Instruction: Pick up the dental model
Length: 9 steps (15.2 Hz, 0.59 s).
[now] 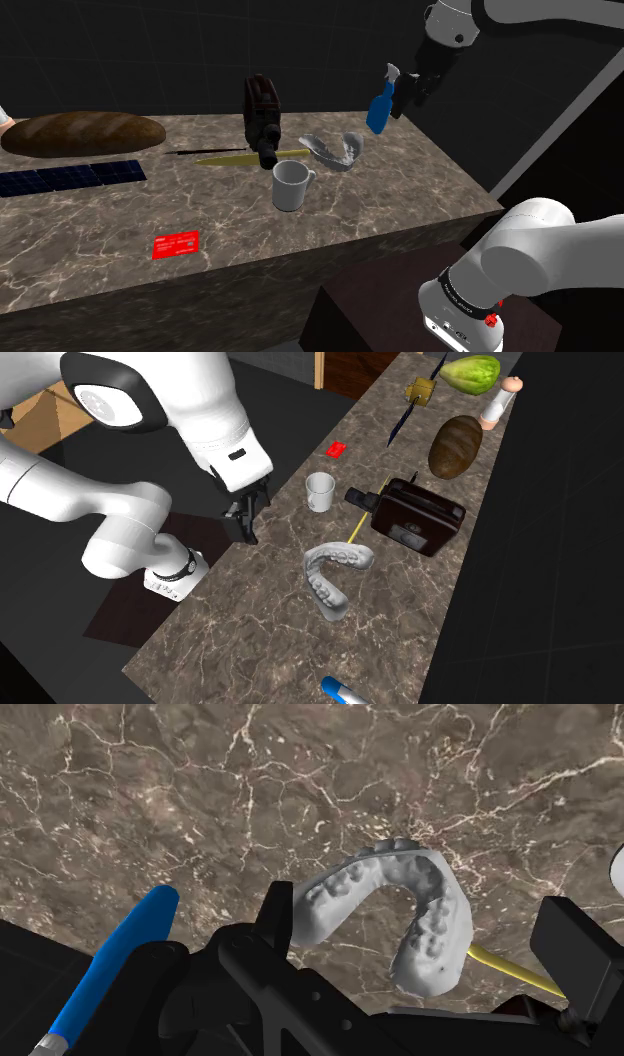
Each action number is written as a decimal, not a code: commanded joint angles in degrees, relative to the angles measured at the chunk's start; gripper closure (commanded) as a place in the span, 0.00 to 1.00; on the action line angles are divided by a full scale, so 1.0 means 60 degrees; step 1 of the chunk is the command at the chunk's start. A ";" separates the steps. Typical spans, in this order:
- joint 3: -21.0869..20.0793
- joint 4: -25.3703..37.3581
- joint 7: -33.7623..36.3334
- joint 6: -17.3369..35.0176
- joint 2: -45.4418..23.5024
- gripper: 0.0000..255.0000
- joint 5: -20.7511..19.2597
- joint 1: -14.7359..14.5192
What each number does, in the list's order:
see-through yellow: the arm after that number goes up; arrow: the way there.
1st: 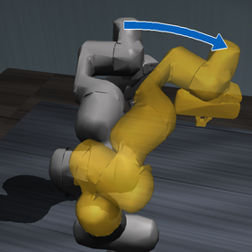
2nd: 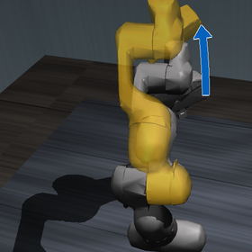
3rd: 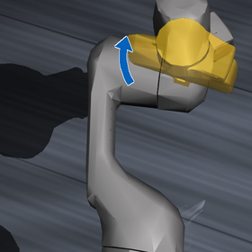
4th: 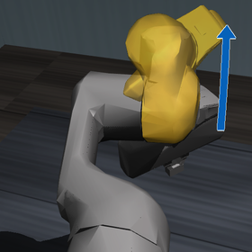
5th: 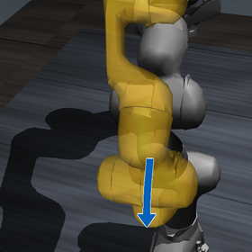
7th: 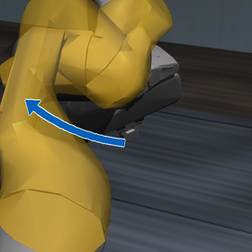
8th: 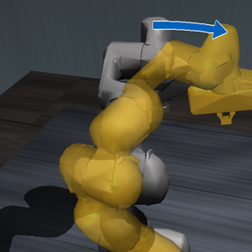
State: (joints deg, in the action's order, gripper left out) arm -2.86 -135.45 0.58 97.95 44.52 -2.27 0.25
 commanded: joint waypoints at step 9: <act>0.0609 -0.0534 -0.0668 0.2608 -0.2029 0.00 0.0981 -0.0408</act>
State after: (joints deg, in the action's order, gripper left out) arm 0.34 -138.54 -2.77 111.66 34.06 2.72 -1.81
